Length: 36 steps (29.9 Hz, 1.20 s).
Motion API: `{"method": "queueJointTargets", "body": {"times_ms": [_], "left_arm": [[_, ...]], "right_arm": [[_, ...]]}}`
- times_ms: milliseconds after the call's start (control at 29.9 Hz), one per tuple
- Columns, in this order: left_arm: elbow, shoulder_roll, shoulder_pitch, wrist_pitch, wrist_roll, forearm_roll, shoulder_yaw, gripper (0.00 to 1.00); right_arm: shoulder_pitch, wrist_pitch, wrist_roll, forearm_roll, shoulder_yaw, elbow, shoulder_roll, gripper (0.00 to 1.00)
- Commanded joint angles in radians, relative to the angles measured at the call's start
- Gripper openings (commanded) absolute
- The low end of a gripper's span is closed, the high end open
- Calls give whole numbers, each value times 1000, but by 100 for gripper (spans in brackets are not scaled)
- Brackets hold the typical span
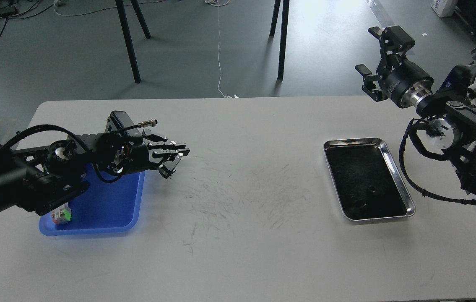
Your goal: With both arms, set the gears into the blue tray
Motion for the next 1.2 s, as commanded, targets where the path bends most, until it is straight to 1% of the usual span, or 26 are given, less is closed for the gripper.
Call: {"method": "queueJointTargets", "body": {"times_ms": [0, 267, 401, 535, 1170], "left_arm": [[-13, 27, -11, -1, 0, 0, 0, 15], [-29, 80, -23, -4, 0, 11, 3, 15], [-32, 106, -23, -4, 0, 31, 35, 15], [-44, 125, -23, -4, 0, 36, 40, 15], [-44, 162, -22, -4, 0, 138, 77, 16]], "right_arm": [[0, 0, 0, 0, 0, 0, 2, 98], [0, -3, 0, 0, 0, 1, 2, 98], [0, -3, 0, 0, 0, 1, 2, 98], [0, -3, 0, 0, 0, 1, 1, 98], [-2, -8, 0, 3, 3, 12, -4, 98]]}}
